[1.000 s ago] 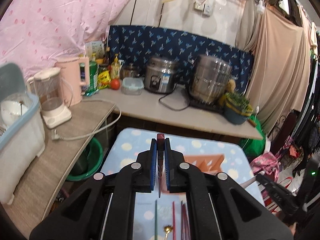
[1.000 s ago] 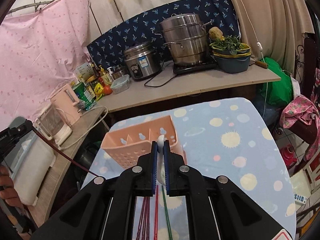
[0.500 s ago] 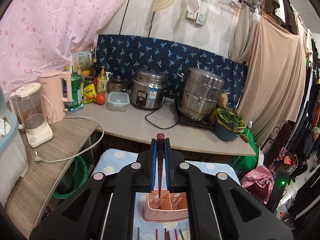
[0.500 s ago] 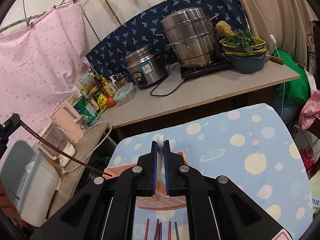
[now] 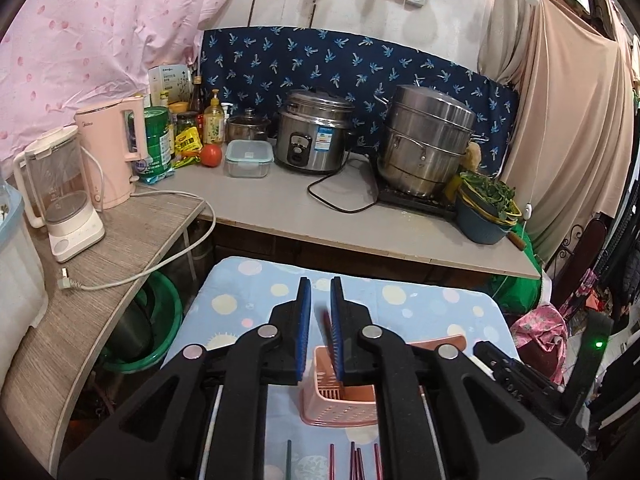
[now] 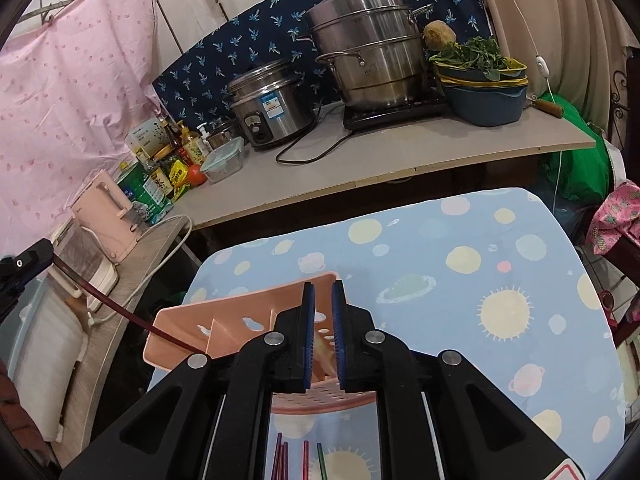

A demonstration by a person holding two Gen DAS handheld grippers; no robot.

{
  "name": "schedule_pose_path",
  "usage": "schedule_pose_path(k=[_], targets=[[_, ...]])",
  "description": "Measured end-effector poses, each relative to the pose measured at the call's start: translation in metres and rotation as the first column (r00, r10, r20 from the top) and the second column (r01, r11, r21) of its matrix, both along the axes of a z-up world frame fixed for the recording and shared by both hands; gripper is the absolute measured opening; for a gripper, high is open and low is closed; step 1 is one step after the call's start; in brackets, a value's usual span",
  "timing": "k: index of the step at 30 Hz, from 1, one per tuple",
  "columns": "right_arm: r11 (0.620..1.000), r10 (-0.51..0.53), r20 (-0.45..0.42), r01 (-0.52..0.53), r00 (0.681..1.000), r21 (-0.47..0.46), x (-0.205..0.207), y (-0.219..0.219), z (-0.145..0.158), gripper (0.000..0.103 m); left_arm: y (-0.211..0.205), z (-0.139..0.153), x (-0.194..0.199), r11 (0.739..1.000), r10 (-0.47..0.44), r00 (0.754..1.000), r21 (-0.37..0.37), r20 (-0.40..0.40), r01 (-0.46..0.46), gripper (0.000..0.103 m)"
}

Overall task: Organize utensils
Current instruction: 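Lift the chopstick and spoon and carry both over the pink basket, then open left tool dropping the chopstick while right tool releases the spoon into basket, then move both open tools back down toward the utensils on the table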

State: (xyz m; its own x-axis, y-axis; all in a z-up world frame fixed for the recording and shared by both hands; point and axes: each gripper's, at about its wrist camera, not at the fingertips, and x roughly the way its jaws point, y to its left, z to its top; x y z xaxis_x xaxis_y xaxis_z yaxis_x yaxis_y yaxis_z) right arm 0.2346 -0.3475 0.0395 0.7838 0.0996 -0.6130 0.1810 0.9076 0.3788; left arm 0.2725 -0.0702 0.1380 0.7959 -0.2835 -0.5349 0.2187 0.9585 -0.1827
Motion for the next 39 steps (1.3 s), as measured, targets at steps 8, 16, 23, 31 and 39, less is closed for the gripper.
schedule_pose_path(k=[8, 16, 23, 31, 39], targets=[[1.0, -0.005, 0.013, 0.005, 1.0, -0.012, -0.033, 0.003, 0.011, 0.012, 0.014, 0.0, -0.023, 1.0, 0.025, 1.0, 0.013, 0.015, -0.025, 0.034], [0.999, 0.003, -0.016, -0.004, 1.0, -0.049, -0.09, 0.017, 0.005, 0.017, 0.037, -0.021, -0.06, 0.998, 0.042, 0.999, 0.039, -0.026, -0.041, 0.034], [0.992, 0.03, -0.064, -0.038, 0.998, -0.119, -0.14, 0.04, -0.009, 0.019, 0.055, -0.052, -0.096, 0.996, 0.061, 0.995, 0.075, -0.073, -0.055, 0.034], [0.985, 0.054, -0.152, -0.078, 0.987, -0.152, -0.188, 0.064, -0.043, 0.019, 0.066, -0.095, -0.135, 0.991, 0.062, 0.987, 0.129, -0.146, -0.043, 0.034], [0.986, 0.067, -0.236, -0.1, 0.969, -0.131, -0.216, 0.077, -0.08, 0.019, 0.068, -0.14, -0.163, 0.987, 0.047, 0.972, 0.161, -0.23, -0.009, 0.034]])
